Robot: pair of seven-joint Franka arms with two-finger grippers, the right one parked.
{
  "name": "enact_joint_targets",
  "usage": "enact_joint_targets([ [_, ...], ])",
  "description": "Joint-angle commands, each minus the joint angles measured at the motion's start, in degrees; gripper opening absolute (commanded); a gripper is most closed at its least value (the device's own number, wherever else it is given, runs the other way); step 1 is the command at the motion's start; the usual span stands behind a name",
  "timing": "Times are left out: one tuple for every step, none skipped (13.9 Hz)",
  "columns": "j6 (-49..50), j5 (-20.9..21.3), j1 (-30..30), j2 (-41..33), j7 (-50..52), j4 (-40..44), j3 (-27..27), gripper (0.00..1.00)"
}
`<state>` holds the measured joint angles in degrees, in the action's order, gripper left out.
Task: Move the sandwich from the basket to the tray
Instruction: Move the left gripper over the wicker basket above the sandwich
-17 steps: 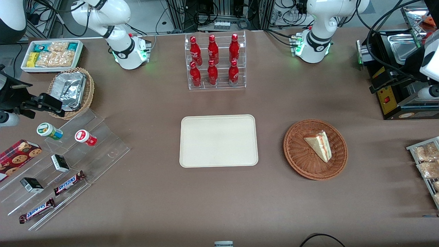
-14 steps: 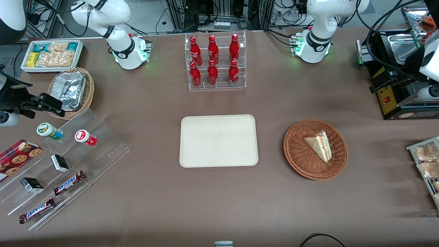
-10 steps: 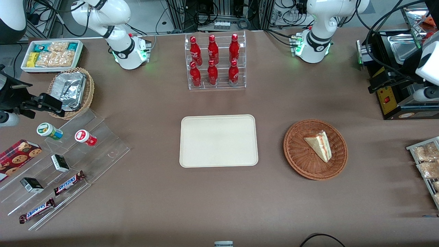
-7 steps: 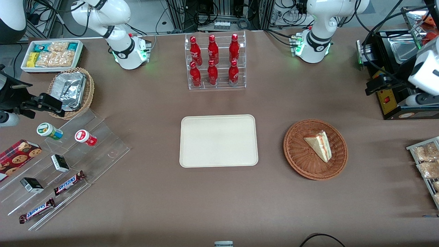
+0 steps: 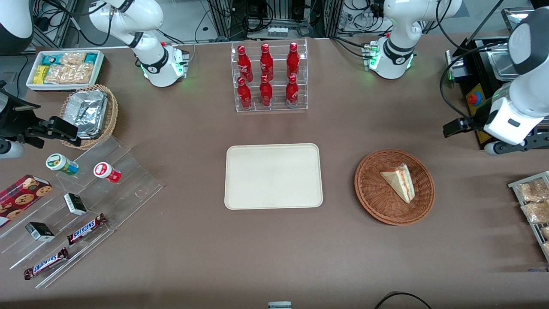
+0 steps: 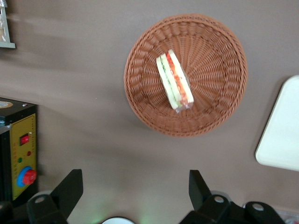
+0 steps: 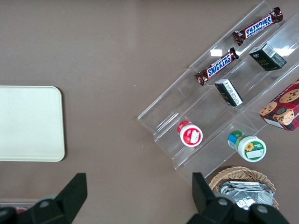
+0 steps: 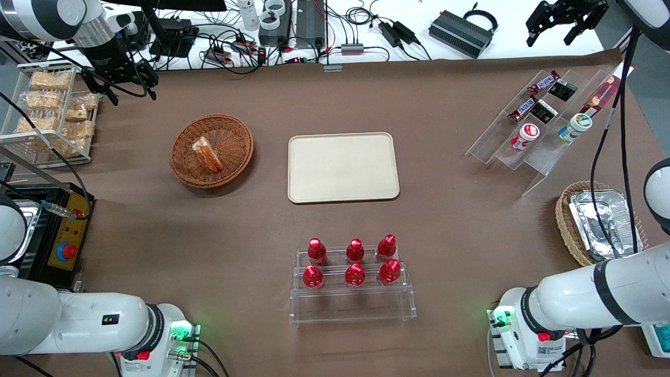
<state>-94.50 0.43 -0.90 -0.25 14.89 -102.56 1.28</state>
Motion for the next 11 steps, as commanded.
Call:
enact_joint_targets([
  [-5.8,0.5,0.0,-4.0,3.3,-6.2,0.2,1.0],
  [-9.4,0.5,0.0,-5.0,4.8,-9.4,0.2,1.0],
  [-13.5,0.3,0.0,-6.3,6.4,-12.8,0.2,1.0],
  [-16.6,0.0,-0.1,-6.9,7.9,-15.2,0.2,1.0],
  [-18.8,0.1,-0.2,-7.0,10.1,-16.9,0.3,1.0],
  [-20.1,0.2,-0.3,-6.7,11.6,-17.7,0.4,1.0],
  [-21.1,0.2,-0.8,-6.4,12.2,-18.1,0.4,1.0],
  [-21.9,0.2,-1.3,-6.1,12.7,-18.7,0.4,1.0],
  [-23.7,0.2,-1.5,-5.7,14.3,-19.2,0.5,1.0],
  [-24.8,0.2,-1.8,-4.9,16.0,-19.5,0.6,1.0],
  [-25.3,0.2,-2.7,-4.1,16.7,-19.4,0.6,1.0],
])
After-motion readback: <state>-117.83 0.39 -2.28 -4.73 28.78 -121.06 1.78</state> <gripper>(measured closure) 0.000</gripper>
